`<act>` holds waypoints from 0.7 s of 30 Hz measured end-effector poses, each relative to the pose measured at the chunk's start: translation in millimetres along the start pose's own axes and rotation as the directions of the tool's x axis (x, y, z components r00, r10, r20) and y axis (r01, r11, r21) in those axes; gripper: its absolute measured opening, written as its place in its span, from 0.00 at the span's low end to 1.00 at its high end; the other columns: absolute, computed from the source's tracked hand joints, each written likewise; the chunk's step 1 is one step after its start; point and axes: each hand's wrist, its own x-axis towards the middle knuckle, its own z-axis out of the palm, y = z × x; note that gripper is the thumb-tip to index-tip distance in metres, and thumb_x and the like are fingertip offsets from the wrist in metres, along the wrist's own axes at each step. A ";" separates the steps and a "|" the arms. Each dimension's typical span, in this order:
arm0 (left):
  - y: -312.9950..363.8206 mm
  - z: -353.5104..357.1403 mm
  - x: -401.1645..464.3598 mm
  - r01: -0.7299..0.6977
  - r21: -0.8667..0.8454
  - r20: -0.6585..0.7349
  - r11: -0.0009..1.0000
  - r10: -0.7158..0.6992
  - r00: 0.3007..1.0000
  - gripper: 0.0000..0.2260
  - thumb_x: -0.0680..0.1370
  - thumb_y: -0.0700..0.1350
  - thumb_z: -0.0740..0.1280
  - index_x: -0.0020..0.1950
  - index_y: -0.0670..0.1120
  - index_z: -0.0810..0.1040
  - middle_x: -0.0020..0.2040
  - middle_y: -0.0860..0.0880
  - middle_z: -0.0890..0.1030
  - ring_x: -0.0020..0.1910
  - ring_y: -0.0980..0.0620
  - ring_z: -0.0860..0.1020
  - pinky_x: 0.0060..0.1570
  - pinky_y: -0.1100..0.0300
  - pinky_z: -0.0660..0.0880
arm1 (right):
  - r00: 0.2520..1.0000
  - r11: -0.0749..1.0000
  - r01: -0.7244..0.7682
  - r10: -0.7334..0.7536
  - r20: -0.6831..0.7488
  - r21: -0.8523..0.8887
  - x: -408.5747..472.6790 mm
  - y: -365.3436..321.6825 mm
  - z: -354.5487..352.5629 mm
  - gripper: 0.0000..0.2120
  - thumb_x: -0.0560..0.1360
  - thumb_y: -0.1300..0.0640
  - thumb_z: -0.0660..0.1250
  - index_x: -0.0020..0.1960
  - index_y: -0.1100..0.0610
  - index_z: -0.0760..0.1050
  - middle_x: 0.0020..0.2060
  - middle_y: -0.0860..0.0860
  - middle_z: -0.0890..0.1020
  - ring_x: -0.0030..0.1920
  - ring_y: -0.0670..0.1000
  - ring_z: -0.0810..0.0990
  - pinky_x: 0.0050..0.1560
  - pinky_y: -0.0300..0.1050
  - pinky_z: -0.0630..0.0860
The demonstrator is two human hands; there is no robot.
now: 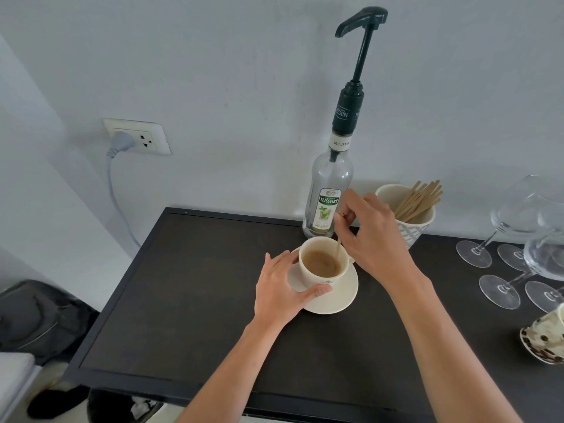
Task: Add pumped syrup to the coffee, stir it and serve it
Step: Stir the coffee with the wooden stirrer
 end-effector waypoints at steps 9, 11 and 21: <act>3.3 -1.2 -0.4 0.003 0.012 0.013 1.000 -0.003 1.000 0.39 0.60 0.69 0.75 0.65 0.50 0.76 0.65 0.52 0.77 0.58 0.81 0.45 0.73 0.43 0.60 | 0.999 0.995 -0.010 0.006 0.038 0.103 0.0 -2.9 1.1 0.08 0.76 0.64 0.70 0.42 0.59 0.71 0.33 0.51 0.78 0.35 0.54 0.78 0.40 0.50 0.75; 3.9 -1.0 -0.6 0.009 0.023 0.019 1.000 -0.010 1.000 0.38 0.61 0.67 0.76 0.66 0.50 0.76 0.66 0.53 0.77 0.57 0.80 0.46 0.73 0.43 0.60 | 0.999 0.985 -0.008 0.001 0.042 0.172 -0.7 -6.8 2.9 0.09 0.76 0.63 0.71 0.42 0.59 0.72 0.34 0.51 0.80 0.38 0.53 0.81 0.41 0.46 0.76; -1.0 0.8 0.3 -0.012 0.005 0.009 1.000 0.012 1.000 0.39 0.60 0.72 0.72 0.64 0.51 0.76 0.65 0.53 0.77 0.58 0.83 0.45 0.73 0.43 0.60 | 0.999 0.997 -0.038 0.040 -0.036 0.060 -1.8 -1.6 4.0 0.09 0.77 0.63 0.70 0.42 0.59 0.70 0.33 0.51 0.77 0.36 0.54 0.76 0.41 0.50 0.75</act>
